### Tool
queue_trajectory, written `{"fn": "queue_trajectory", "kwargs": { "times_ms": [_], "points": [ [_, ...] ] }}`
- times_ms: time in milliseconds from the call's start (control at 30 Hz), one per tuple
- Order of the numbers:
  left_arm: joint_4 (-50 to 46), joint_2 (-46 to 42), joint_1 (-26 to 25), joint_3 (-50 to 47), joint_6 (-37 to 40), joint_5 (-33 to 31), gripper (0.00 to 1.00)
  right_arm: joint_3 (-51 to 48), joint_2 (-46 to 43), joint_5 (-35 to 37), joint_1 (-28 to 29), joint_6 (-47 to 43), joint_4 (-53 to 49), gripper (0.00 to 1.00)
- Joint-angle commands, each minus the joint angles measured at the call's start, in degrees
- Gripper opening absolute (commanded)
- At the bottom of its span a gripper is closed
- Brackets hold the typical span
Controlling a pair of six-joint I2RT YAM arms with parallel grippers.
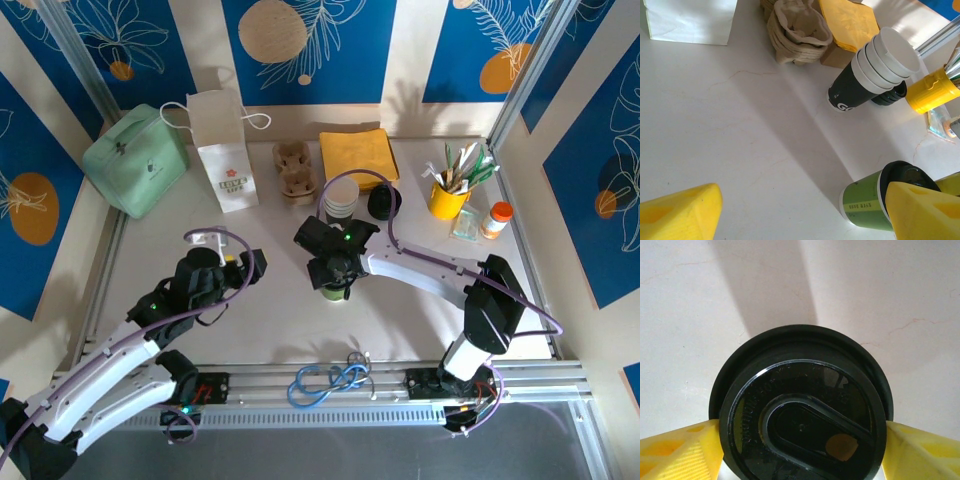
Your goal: Pack the takeout coffee
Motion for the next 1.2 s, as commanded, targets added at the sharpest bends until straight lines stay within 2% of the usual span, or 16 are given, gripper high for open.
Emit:
{"fn": "queue_trajectory", "kwargs": {
  "times_ms": [0,267,500,933,1167],
  "points": [
    [0.3,-1.3,0.7,-0.6,0.1,0.9,0.85,1.7,1.0,-0.3,0.0,0.7,-0.7,0.76],
    [-0.3,-2.3,0.8,-0.8,0.1,0.6,0.85,1.1,-0.7,1.0,-1.0,0.0,-1.3,0.72],
    [-0.4,-2.0,0.9,-0.7,0.1,1.1,0.86,-2.2,-4.5,1.7,-5.3,-1.3,-1.0,0.72],
    [-0.7,-2.2,1.1,-0.5,0.2,1.1,0.86,-13.1,-16.0,0.1,-23.2,-8.2,3.7,0.72],
    [0.0,-1.8,1.2,-0.7,0.1,1.7,0.86,-15.6,-19.8,-0.9,-32.7,-10.3,7.1,0.71]
  ]
}}
